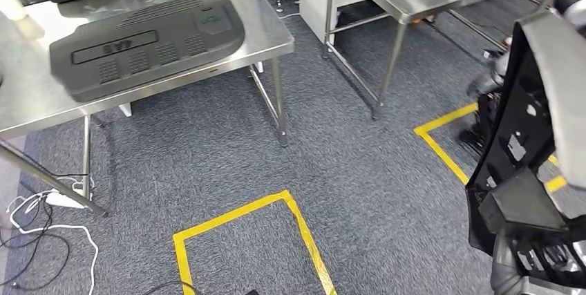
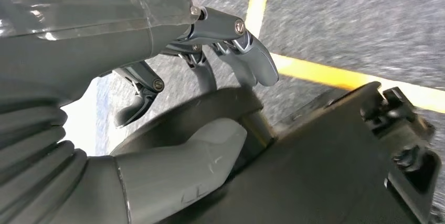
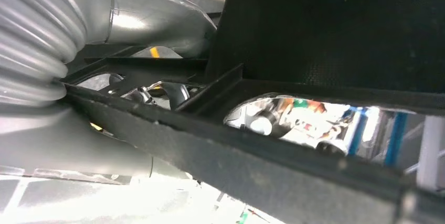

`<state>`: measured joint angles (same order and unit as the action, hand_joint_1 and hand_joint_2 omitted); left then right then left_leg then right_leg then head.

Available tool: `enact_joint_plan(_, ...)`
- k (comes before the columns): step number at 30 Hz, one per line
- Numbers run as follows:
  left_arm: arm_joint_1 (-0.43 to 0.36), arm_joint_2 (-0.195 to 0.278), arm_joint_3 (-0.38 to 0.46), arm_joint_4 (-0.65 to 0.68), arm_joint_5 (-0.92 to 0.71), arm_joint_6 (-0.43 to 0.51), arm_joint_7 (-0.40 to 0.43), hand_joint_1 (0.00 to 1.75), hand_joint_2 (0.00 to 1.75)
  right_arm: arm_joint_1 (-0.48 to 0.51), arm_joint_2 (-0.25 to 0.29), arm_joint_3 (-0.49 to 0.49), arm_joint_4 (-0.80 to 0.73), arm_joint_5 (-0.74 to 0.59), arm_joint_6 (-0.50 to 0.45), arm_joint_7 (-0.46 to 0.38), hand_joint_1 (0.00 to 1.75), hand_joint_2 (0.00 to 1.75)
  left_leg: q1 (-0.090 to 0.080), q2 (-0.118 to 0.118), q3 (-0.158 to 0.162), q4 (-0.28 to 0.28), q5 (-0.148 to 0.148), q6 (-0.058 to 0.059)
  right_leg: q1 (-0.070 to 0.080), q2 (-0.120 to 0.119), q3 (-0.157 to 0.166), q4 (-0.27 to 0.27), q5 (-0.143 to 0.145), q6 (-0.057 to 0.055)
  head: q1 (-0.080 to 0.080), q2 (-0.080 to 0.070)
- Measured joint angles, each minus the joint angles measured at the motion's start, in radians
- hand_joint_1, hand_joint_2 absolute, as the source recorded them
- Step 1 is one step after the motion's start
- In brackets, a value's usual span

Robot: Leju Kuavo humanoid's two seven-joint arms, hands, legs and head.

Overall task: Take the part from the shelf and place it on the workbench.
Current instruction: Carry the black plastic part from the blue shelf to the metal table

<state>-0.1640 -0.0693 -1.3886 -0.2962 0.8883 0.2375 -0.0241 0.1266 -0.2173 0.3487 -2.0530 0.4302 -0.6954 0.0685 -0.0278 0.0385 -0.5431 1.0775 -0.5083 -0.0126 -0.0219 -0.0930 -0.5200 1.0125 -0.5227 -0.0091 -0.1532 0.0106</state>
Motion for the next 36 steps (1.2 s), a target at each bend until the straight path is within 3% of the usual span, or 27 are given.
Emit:
enact_joint_plan(2, 0.006, 0.001, 0.000, 0.000, 0.000, -0.001, -0.002, 1.75, 1.75, -0.002, 0.000, 0.000, 0.000, -0.002, 0.000, 0.000, 1.75, 1.75, -0.006, 0.025, 0.011, -0.051, -0.001, 0.017, 0.008, -0.020, -0.002, 0.001, -0.003, 0.008, 0.000, 0.000)
enact_joint_plan(4, 0.007, 0.002, 0.000, 0.000, 0.000, -0.002, -0.007, 1.75, 1.75, -0.008, 0.001, 0.000, 0.000, -0.006, 0.000, 0.001, 1.75, 1.75, -0.005, 0.004, 0.007, -0.066, -0.004, 0.035, 0.011, -0.042, -0.005, 0.003, -0.006, 0.015, -0.001, 0.000)
enact_joint_plan(5, 0.006, 0.002, 0.000, 0.000, 0.001, -0.003, -0.009, 1.75, 1.75, -0.012, 0.001, 0.000, 0.000, -0.008, 0.000, 0.001, 1.75, 1.75, -0.003, -0.009, 0.006, -0.068, -0.001, 0.040, 0.010, -0.032, -0.006, 0.010, -0.015, 0.020, 0.001, 0.000)
enact_joint_plan(7, 0.004, 0.001, 0.000, 0.000, 0.001, -0.005, -0.008, 1.75, 1.75, -0.018, 0.001, 0.000, 0.000, -0.011, 0.000, 0.000, 1.75, 1.75, 0.001, -0.032, 0.008, -0.073, 0.003, 0.051, 0.006, 0.025, -0.037, 0.081, -0.056, 0.026, 0.004, 0.000)
enact_joint_plan(8, 0.003, 0.001, 0.000, -0.001, 0.001, -0.006, -0.008, 1.75, 1.75, -0.019, 0.002, 0.000, 0.000, -0.011, 0.000, -0.001, 1.75, 1.75, 0.002, -0.043, 0.008, -0.073, 0.003, 0.054, 0.005, 0.059, -0.070, 0.146, -0.084, 0.026, 0.007, 0.000)
enact_joint_plan(10, 0.002, 0.000, 0.000, -0.001, 0.001, -0.008, -0.008, 1.75, 1.75, -0.017, 0.002, 0.000, 0.000, -0.012, 0.000, -0.001, 1.75, 1.75, 0.000, -0.068, 0.010, -0.073, 0.002, 0.059, 0.008, 0.084, -0.147, 0.276, -0.120, 0.024, 0.009, 0.000)
enact_joint_plan(11, 0.001, -0.001, 0.000, -0.001, 0.001, -0.009, -0.008, 1.75, 1.75, -0.016, 0.002, 0.000, 0.000, -0.012, 0.000, -0.001, 1.75, 1.75, -0.001, -0.081, 0.012, -0.072, 0.001, 0.060, 0.009, 0.088, -0.171, 0.303, -0.111, 0.022, 0.010, 0.000)
enact_joint_plan(12, 0.001, -0.003, 0.000, -0.001, 0.001, -0.009, -0.009, 1.75, 1.75, -0.016, 0.002, 0.000, 0.000, -0.012, 0.000, 0.000, 1.75, 1.75, -0.002, -0.095, 0.016, -0.072, 0.000, 0.061, 0.012, 0.091, -0.176, 0.289, -0.081, 0.018, 0.010, 0.000)
enact_joint_plan(13, 0.001, -0.004, 0.000, -0.001, 0.001, -0.009, -0.011, 1.75, 1.75, -0.016, 0.002, 0.000, 0.000, -0.012, 0.000, 0.001, 1.75, 1.75, -0.003, -0.110, 0.021, -0.071, -0.003, 0.061, 0.013, 0.100, -0.163, 0.236, -0.033, 0.014, 0.010, 0.000)
enact_joint_plan(15, 0.000, -0.006, 0.000, -0.002, 0.001, -0.009, -0.013, 1.75, 1.75, -0.017, 0.002, 0.000, 0.000, -0.013, 0.000, 0.004, 1.75, 1.75, -0.002, -0.136, 0.027, -0.067, -0.011, 0.058, 0.013, 0.140, -0.117, 0.105, 0.046, 0.005, 0.011, 0.000)
enact_joint_plan(17, -0.002, -0.008, 0.000, -0.002, 0.002, -0.010, -0.012, 1.75, 1.75, -0.019, 0.002, 0.000, 0.000, -0.015, 0.000, 0.004, 1.75, 1.75, 0.002, -0.158, 0.023, -0.063, -0.016, 0.051, 0.013, 0.167, -0.088, 0.035, 0.058, 0.004, 0.012, 0.000)
enact_joint_plan(19, -0.004, -0.008, 0.000, -0.002, 0.002, -0.010, -0.009, 1.75, 1.75, -0.022, 0.002, 0.000, 0.000, -0.016, 0.000, 0.003, 1.75, 1.75, 0.005, -0.178, 0.019, -0.063, -0.018, 0.041, 0.012, 0.152, -0.077, 0.017, 0.048, 0.003, 0.012, 0.000)
enact_joint_plan(20, -0.005, -0.008, 0.000, -0.002, 0.002, -0.010, -0.007, 1.75, 1.75, -0.024, 0.003, 0.000, 0.000, -0.017, 0.000, 0.003, 1.75, 1.75, 0.004, -0.169, 0.020, -0.059, -0.023, 0.035, 0.011, 0.140, -0.070, 0.011, 0.048, 0.000, 0.012, 0.000)
enact_joint_plan(21, -0.004, -0.007, 0.000, -0.002, 0.002, -0.010, -0.006, 1.75, 1.75, -0.025, 0.003, 0.000, 0.000, -0.017, 0.000, 0.002, 1.75, 1.75, 0.001, -0.148, 0.015, -0.041, -0.035, 0.027, 0.008, 0.126, -0.061, 0.003, 0.047, -0.004, 0.011, 0.000)
enact_joint_plan(23, -0.008, -0.005, 0.000, -0.002, 0.002, -0.010, -0.005, 1.75, 1.75, -0.026, 0.003, 0.000, 0.000, -0.016, 0.000, 0.002, 1.75, 1.75, -0.001, -0.089, -0.024, 0.051, -0.080, 0.010, 0.006, 0.096, -0.046, -0.006, 0.042, -0.012, 0.008, 0.000)
enact_joint_plan(25, -0.014, -0.002, 0.000, 0.000, 0.001, -0.009, -0.005, 1.75, 1.75, -0.025, 0.003, 0.000, 0.000, -0.016, 0.000, 0.002, 1.75, 1.75, 0.001, -0.067, -0.081, 0.170, -0.123, -0.004, 0.005, 0.064, -0.036, -0.006, 0.033, -0.015, 0.006, 0.000)
enact_joint_plan(26, -0.017, -0.001, 0.000, 0.000, 0.001, -0.009, -0.005, 1.75, 1.75, -0.024, 0.003, 0.000, 0.000, -0.017, 0.000, 0.002, 1.75, 1.75, 0.001, -0.064, -0.093, 0.200, -0.124, -0.008, 0.004, 0.048, -0.031, -0.006, 0.028, -0.014, 0.006, 0.000)
enact_joint_plan(27, -0.017, 0.000, 0.000, 0.000, 0.001, -0.009, -0.005, 1.75, 1.75, -0.024, 0.003, 0.000, 0.000, -0.017, 0.000, 0.002, 1.75, 1.75, 0.003, -0.061, -0.088, 0.193, -0.106, -0.011, 0.003, 0.033, -0.025, -0.006, 0.023, -0.013, 0.006, 0.000)
enact_joint_plan(28, -0.014, 0.002, 0.000, 0.000, 0.001, -0.009, -0.005, 1.75, 1.75, -0.025, 0.003, 0.000, 0.000, -0.018, 0.000, 0.001, 1.75, 1.75, 0.005, -0.056, -0.066, 0.152, -0.072, -0.014, 0.002, 0.020, -0.017, -0.005, 0.018, -0.010, 0.006, 0.000)
enact_joint_plan(30, -0.004, 0.002, 0.000, 0.000, 0.003, -0.009, -0.003, 1.75, 1.75, -0.026, 0.003, 0.000, 0.000, -0.021, 0.000, 0.000, 1.75, 1.75, 0.008, -0.018, -0.015, 0.032, -0.009, -0.019, 0.002, 0.000, -0.005, -0.004, 0.008, -0.001, 0.006, 0.000)
enact_joint_plan(32, 0.004, 0.003, 0.000, 0.000, 0.005, -0.009, -0.002, 1.75, 1.75, -0.028, 0.003, 0.000, 0.000, -0.023, 0.000, -0.002, 1.75, 1.75, 0.005, 0.014, 0.008, -0.041, 0.003, -0.004, 0.009, -0.018, -0.005, 0.001, 0.003, 0.008, 0.006, 0.000)
enact_joint_plan(33, 0.005, 0.004, 0.000, 0.000, 0.005, -0.009, -0.003, 1.75, 1.75, -0.029, 0.003, 0.000, 0.000, -0.023, 0.000, -0.002, 1.75, 1.75, 0.001, 0.014, 0.006, -0.050, -0.003, 0.007, 0.013, -0.029, -0.008, 0.002, 0.002, 0.011, 0.007, 0.000)
enact_joint_plan(34, 0.005, 0.004, 0.000, 0.000, 0.005, -0.009, -0.005, 1.75, 1.75, -0.029, 0.003, 0.000, 0.000, -0.022, 0.000, -0.002, 1.75, 1.75, 0.001, 0.002, 0.006, -0.059, -0.006, 0.020, 0.015, -0.040, -0.010, 0.004, 0.000, 0.015, 0.007, 0.000)
enact_joint_plan(35, 0.005, 0.003, 0.000, 0.000, 0.005, -0.009, -0.008, 1.75, 1.75, -0.031, 0.003, 0.000, 0.000, -0.022, 0.000, -0.001, 1.75, 1.75, 0.001, -0.011, 0.004, -0.060, -0.005, 0.028, 0.013, -0.037, -0.010, 0.008, -0.005, 0.019, 0.008, 0.000)
enact_joint_plan(36, 0.004, 0.003, 0.000, 0.000, 0.005, -0.009, -0.010, 1.75, 1.75, -0.032, 0.003, 0.000, 0.000, -0.021, 0.000, 0.000, 1.75, 1.75, 0.003, -0.022, 0.004, -0.062, -0.004, 0.034, 0.011, -0.016, -0.015, 0.023, -0.018, 0.024, 0.008, 0.000)
